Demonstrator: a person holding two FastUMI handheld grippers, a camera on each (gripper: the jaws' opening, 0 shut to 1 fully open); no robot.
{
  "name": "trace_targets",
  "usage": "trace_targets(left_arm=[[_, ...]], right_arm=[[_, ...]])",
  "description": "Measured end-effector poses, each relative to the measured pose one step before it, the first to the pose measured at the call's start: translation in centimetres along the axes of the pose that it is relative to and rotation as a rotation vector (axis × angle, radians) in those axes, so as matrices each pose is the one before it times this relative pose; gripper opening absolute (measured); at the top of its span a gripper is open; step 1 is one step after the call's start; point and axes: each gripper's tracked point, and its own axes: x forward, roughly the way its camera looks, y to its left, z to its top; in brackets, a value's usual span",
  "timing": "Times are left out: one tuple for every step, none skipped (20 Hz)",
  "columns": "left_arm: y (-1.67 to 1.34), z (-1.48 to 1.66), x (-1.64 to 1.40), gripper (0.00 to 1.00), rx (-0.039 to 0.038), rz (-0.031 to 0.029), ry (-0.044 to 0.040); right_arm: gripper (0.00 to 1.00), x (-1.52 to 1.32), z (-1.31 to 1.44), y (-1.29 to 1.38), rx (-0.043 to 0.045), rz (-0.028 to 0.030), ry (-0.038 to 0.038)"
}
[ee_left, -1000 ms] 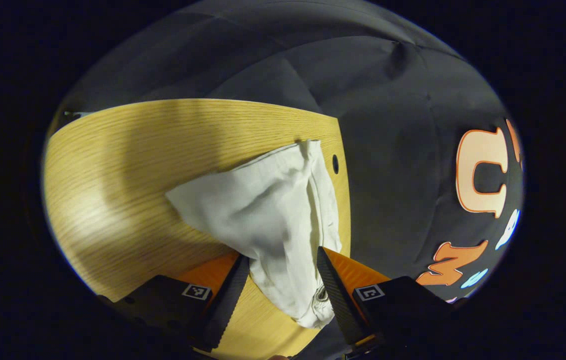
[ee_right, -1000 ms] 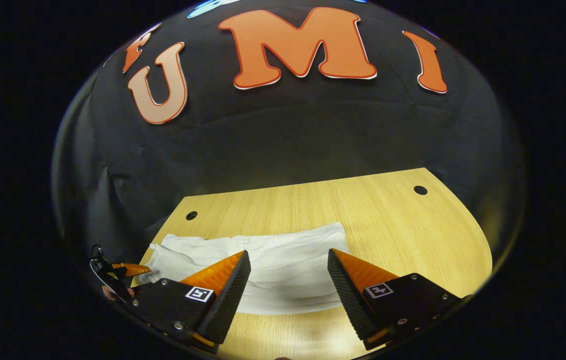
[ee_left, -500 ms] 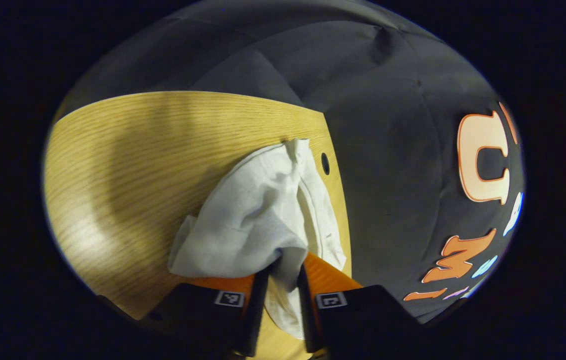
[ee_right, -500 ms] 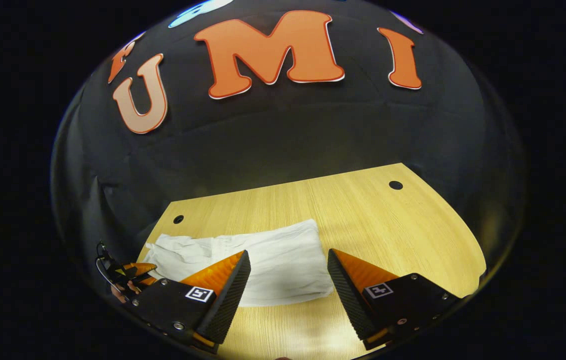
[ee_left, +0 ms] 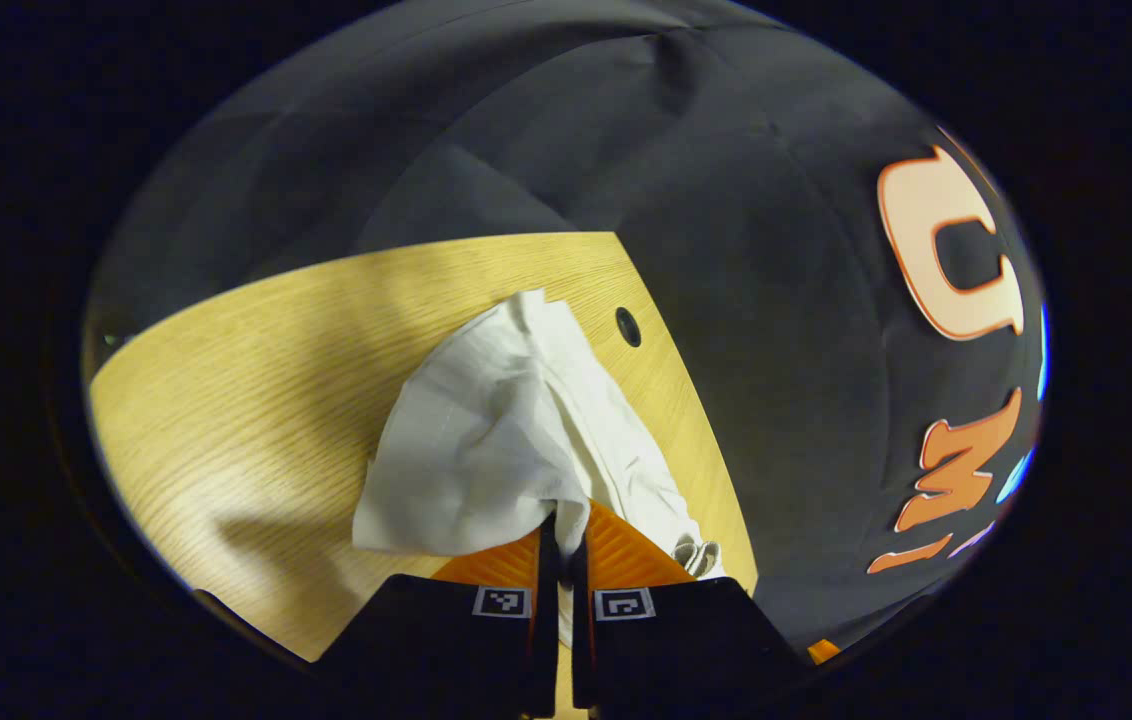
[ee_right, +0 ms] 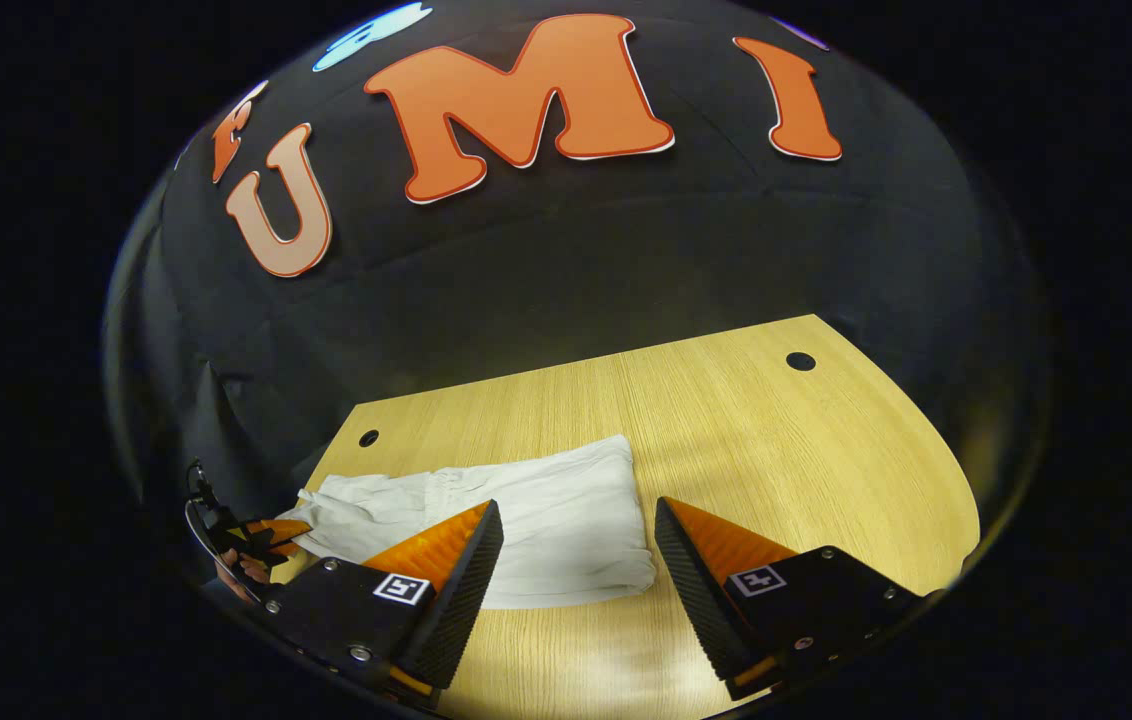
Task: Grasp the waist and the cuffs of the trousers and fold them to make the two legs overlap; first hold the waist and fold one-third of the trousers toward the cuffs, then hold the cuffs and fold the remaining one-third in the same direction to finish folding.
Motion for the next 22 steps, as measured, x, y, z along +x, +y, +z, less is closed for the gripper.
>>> trace_targets(left_arm=[[-0.954, 0.157, -0.355, 0.09, 0.0312, 0.00126, -0.01608], [-1.078, 0.01, -0.72, 0.09, 0.02822, -0.01041, -0.01184], [-1.167, 0.171, -0.709, 0.1, 0.02697, -0.007, -0.01235], [-1.427, 0.186, -0.93, 0.1, 0.02493, -0.01052, -0.01086], [-1.226, 0.274, -0.588, 0.1, 0.02383, -0.00647, -0.01181], [-1.304, 0.301, -0.394, 0.1, 0.02063, -0.0057, -0.01128], [-1.304, 0.223, -0.325, 0.1, 0.02031, -0.00293, -0.00822], [-1.284, 0.066, -0.199, 0.09, 0.01674, -0.00661, -0.00568], [-1.35, 0.133, -0.229, 0.09, 0.01787, -0.00714, -0.00649], [-1.162, 0.04, -0.134, 0.07, 0.02101, -0.00474, -0.00377], [-1.321, 0.113, -0.072, 0.09, 0.0204, -0.00443, -0.00383], [-1.297, 0.047, 0.142, 0.09, 0.02378, -0.00244, -0.00327], [-1.262, -0.103, 0.163, 0.09, 0.02428, -0.00435, 0.0008], [-1.52, -0.199, -0.064, 0.09, 0.02417, -0.01302, 0.00657], [-1.412, -0.258, 0.168, 0.09, 0.03256, -0.00398, 0.00752], [-1.408, -0.26, 0.304, 0.09, 0.02989, -0.00707, 0.00625], [-1.701, -0.048, 0.256, 0.1, 0.02848, -0.01064, -0.00086], [-1.507, -0.12, 0.346, 0.09, 0.03045, -0.00883, -0.00062], [-1.456, -0.291, 0.329, 0.09, 0.03065, -0.01051, 0.00135], [-1.474, -0.304, 0.171, 0.09, 0.02985, -0.01105, 0.00917], [-1.572, -0.479, 0.407, 0.09, 0.02802, -0.00974, 0.00736], [-1.496, -0.345, 0.22, 0.09, 0.02089, -0.01342, 0.01116]], right_arm=[[0.93, -0.09, 0.196, -0.316, 0.00314, 0.00878, -0.00631], [0.93, -0.041, 0.368, -0.395, 0.00065, 0.00541, -0.01068], [0.93, -0.188, 0.462, -0.433, -0.002, 0.00648, -0.0115], [0.93, -0.22, 0.402, -0.518, -0.00327, 0.00019, -0.0107], [0.93, -0.171, 0.317, -0.406, -0.0021, 0.00757, -0.00945], [0.93, -0.243, 0.344, -0.511, -0.00183, 0.00209, -0.00682], [0.93, -0.122, 0.213, -0.483, -0.00037, 0.00151, -0.0055], [0.95, -0.238, 0.306, -0.514, 0.00065, 0.00239, -0.00494], [0.95, -0.251, 0.194, -0.489, 0.00164, 0.00259, -0.00666], [0.96, -0.321, 0.182, -0.517, 0.00036, 0.00205, -0.00719], [0.96, -0.287, 0.223, -0.557, 0.0, -0.00157, -0.00642], [0.96, -0.209, 0.014, -0.383, -0.00009, 0.00207, -0.00432], [0.96, -0.244, -0.016, -0.512, -0.00106, -0.00221, -0.00023], [0.96, -0.3, -0.081, -0.416, -0.00137, 0.00478, 0.00106], [0.96, -0.293, 0.011, -0.451, -0.00372, -0.00055, -0.00377], [0.97, -0.342, 0.047, -0.531, -0.00701, -0.0029, -0.00523], [0.96, -0.26, -0.001, -0.54, -0.00977, -0.00782, -0.00635], [0.96, -0.237, 0.085, -0.507, -0.00897, -0.00839, -0.00695], [0.96, -0.305, 0.073, -0.387, -0.00857, -0.00376, -0.00508], [0.97, -0.159, 0.001, -0.505, -0.00656, -0.00636, -0.004], [0.97, -0.214, -0.028, -0.449, -0.00108, -0.00308, -0.00378], [0.97, -0.098, -0.217, -0.43, 0.01177, -0.0026, 0.00027]])
